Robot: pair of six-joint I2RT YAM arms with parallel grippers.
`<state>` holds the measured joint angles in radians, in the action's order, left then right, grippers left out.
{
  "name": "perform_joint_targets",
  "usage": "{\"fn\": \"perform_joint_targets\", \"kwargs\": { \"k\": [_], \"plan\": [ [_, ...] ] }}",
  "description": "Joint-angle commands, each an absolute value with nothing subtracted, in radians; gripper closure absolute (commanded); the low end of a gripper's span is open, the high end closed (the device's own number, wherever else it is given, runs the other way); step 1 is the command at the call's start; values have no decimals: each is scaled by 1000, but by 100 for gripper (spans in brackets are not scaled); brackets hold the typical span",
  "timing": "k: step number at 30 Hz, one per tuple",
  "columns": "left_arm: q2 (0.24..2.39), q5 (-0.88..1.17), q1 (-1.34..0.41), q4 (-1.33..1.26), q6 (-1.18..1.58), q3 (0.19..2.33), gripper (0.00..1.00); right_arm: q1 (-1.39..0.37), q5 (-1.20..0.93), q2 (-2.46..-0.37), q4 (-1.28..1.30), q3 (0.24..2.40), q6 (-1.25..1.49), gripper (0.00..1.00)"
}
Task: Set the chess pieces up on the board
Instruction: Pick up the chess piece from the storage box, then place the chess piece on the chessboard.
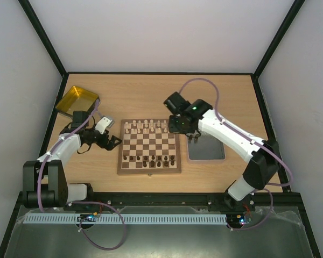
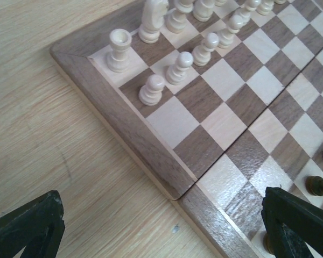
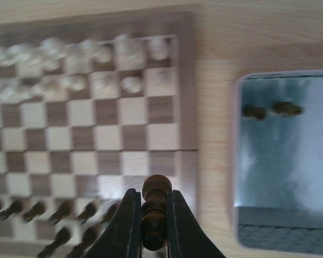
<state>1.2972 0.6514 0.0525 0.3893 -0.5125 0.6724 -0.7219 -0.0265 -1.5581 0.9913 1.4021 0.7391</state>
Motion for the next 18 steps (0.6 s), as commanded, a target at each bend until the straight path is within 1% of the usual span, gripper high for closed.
{"fn": "perform_joint_targets", "kwargs": {
  "k": [1, 10, 14, 18],
  "plan": [
    [1301, 589, 49, 346, -474, 667, 1, -833, -65, -1634, 1118, 1527, 827, 98],
    [1360, 509, 54, 302, -439, 672, 1, -1078, -99, -1864, 1177, 1767, 875, 98],
    [1361, 501, 54, 299, -434, 671, 1, -1147, -84, -1965, 1221, 1912, 867, 98],
    [1358, 492, 56, 295, -427, 672, 1, -1194, -73, -2029, 1241, 1973, 858, 98]
  ]
}}
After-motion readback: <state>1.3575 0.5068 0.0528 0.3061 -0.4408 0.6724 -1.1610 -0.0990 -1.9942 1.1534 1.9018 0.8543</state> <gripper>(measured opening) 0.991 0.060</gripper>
